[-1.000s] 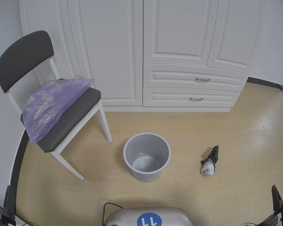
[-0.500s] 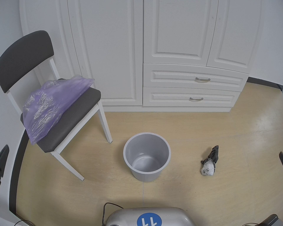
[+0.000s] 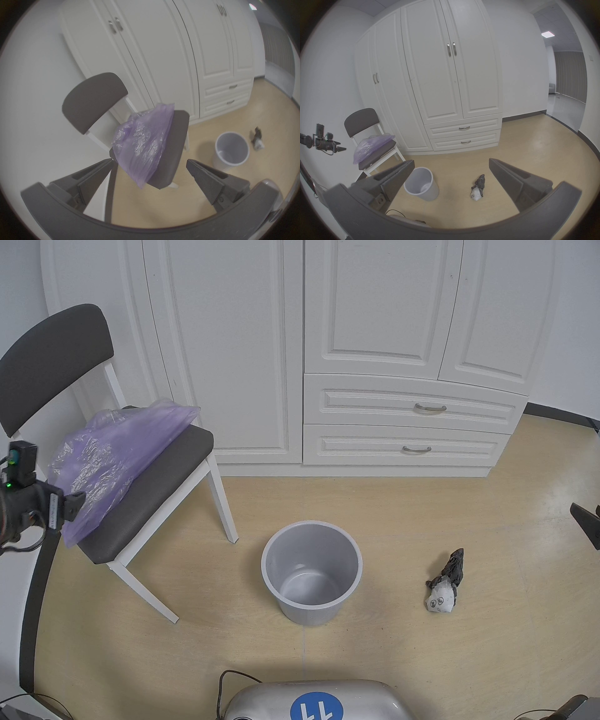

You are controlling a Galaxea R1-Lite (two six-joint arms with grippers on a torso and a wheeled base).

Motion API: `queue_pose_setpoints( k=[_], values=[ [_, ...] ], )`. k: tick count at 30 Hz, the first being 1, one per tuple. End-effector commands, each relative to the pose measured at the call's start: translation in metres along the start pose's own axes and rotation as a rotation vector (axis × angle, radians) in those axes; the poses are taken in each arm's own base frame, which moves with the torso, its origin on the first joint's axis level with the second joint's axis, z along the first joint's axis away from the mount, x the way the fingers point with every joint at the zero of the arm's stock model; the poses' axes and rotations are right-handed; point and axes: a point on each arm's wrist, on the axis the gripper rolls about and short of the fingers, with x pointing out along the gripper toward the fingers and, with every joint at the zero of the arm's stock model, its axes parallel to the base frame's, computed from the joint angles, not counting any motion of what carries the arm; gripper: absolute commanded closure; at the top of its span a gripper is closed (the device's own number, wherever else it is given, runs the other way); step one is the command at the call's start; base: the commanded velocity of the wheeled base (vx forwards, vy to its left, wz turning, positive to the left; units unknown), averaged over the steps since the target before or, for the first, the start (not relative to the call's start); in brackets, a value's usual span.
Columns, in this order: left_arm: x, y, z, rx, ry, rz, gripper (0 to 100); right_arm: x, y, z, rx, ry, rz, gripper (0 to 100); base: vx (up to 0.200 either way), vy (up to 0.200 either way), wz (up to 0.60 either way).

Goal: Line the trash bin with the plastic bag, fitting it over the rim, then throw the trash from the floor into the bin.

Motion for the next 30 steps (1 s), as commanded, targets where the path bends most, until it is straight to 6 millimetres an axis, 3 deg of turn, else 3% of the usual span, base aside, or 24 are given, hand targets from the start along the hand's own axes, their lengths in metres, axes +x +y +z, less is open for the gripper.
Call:
queue_pose_setpoints(
  k=[1, 3, 8, 19, 30],
  values=[
    [0.088, -0.035, 0.01, 0.195, 0.18, 0.024, 0, 0.024, 0.001, 0.002, 0.019, 0.041, -0.001, 0, 0.0, 0.0, 0.0],
    [0.106, -0.039, 0.01, 0.267, 0.224, 0.081, 0, 0.025, 0.001, 0.001, 0.02, 0.046, 0.0, 0, 0.0, 0.0, 0.0],
    [0.125, -0.041, 0.019, 0.279, 0.23, 0.103, 0, 0.028, 0.001, -0.002, 0.02, 0.064, 0.002, 0, 0.0, 0.0, 0.0],
    [0.157, -0.039, 0.014, 0.343, 0.299, 0.164, 0, 0.03, 0.0, -0.005, 0.02, 0.083, 0.002, 0, 0.0, 0.0, 0.0],
    [0.174, -0.037, 0.011, 0.351, 0.33, 0.199, 0, 0.03, 0.0, -0.006, 0.018, 0.087, 0.0, 0, 0.0, 0.0, 0.0]
  ],
)
